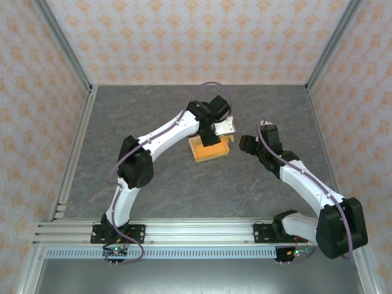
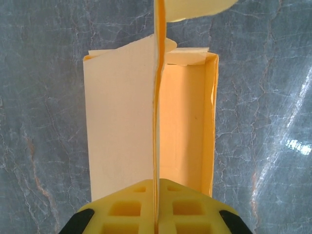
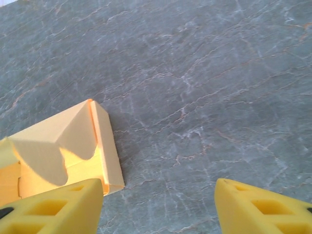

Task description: Fold the paper box

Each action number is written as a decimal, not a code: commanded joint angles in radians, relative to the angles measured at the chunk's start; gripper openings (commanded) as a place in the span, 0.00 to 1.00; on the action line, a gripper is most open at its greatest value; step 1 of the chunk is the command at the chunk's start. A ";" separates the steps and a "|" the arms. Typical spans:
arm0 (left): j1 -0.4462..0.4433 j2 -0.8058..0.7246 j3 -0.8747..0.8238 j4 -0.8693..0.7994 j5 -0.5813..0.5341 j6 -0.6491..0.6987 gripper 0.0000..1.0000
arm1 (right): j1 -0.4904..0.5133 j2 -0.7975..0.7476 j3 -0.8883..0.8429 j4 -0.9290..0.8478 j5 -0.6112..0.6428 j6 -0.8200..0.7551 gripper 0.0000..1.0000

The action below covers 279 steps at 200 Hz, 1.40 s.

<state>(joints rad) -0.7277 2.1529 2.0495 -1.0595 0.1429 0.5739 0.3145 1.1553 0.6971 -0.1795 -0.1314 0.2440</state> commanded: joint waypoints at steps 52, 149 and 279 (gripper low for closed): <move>-0.043 -0.072 -0.157 0.134 -0.110 -0.012 0.13 | -0.012 -0.006 0.027 -0.046 0.002 0.007 0.62; -0.048 -0.119 -0.300 0.209 0.054 -0.046 0.53 | -0.013 0.000 0.059 -0.108 -0.006 0.024 0.62; 0.049 -0.031 -0.243 0.190 0.310 -0.122 0.61 | 0.024 -0.086 -0.073 -0.118 -0.206 0.146 0.60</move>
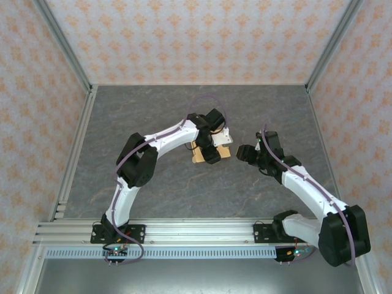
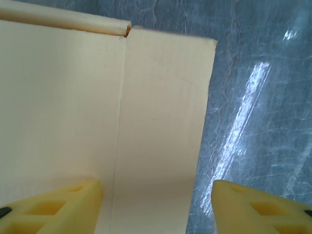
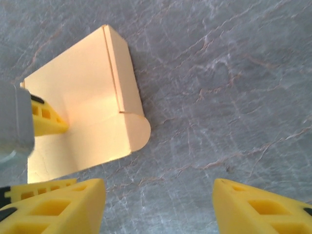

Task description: Fold the paper box

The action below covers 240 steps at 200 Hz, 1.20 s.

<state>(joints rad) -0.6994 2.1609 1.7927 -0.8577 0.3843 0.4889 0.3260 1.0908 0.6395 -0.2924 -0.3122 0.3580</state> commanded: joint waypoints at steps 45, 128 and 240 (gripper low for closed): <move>0.105 -0.193 -0.070 0.074 0.191 -0.097 0.64 | 0.077 -0.021 -0.054 0.071 -0.076 0.125 0.60; 0.298 0.063 0.198 -0.059 0.181 -0.270 0.66 | 0.206 0.249 -0.101 0.572 -0.160 0.392 0.61; 0.321 0.212 0.316 -0.193 0.435 -0.247 0.54 | 0.136 0.402 -0.107 0.768 -0.150 0.440 0.29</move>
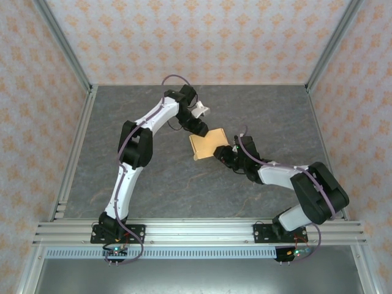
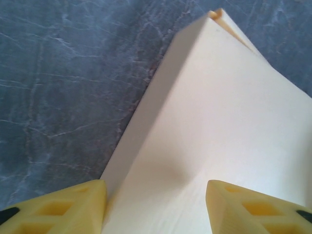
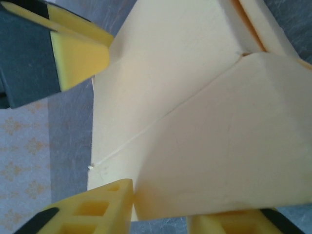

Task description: Fold the paper box

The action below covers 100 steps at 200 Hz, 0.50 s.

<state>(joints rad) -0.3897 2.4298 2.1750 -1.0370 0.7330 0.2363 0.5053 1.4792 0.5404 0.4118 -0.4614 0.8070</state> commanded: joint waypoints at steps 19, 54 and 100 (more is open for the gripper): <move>0.011 -0.090 -0.136 0.024 0.116 -0.018 0.54 | -0.082 0.021 0.009 0.035 -0.038 -0.046 0.28; 0.011 -0.153 -0.262 0.120 0.151 -0.071 0.54 | -0.132 0.047 0.032 0.002 -0.106 -0.095 0.27; 0.011 -0.139 -0.265 0.123 0.137 -0.094 0.54 | -0.144 0.067 0.020 0.040 -0.118 -0.103 0.20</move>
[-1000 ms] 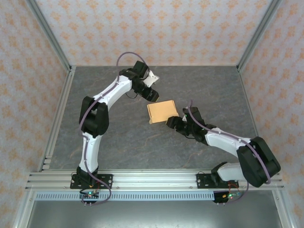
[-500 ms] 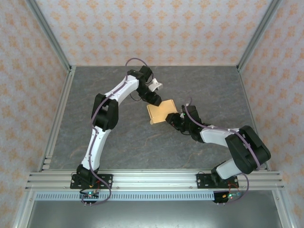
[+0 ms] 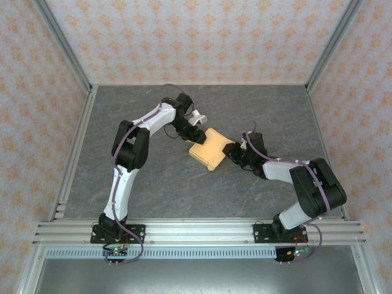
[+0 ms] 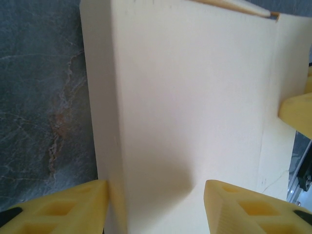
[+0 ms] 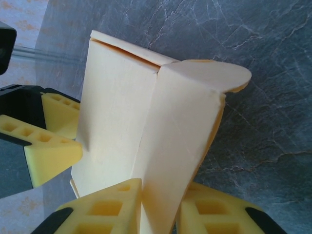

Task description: Fold the paper box

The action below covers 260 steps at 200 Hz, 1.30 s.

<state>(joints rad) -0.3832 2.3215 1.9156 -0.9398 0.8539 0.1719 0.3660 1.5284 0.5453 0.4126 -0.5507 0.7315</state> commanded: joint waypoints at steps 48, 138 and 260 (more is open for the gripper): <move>0.005 -0.027 -0.043 0.052 0.037 -0.060 0.43 | -0.006 0.039 0.000 0.134 -0.061 -0.004 0.09; 0.009 -0.097 -0.224 0.230 0.094 -0.199 0.20 | -0.025 -0.034 0.009 0.130 -0.071 -0.021 0.02; -0.022 -0.082 -0.276 0.292 0.110 -0.241 0.12 | -0.025 -0.112 0.047 0.069 -0.083 -0.008 0.00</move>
<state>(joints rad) -0.3595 2.2257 1.6463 -0.6231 0.9756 -0.0715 0.3382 1.4376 0.5434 0.4152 -0.6102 0.7364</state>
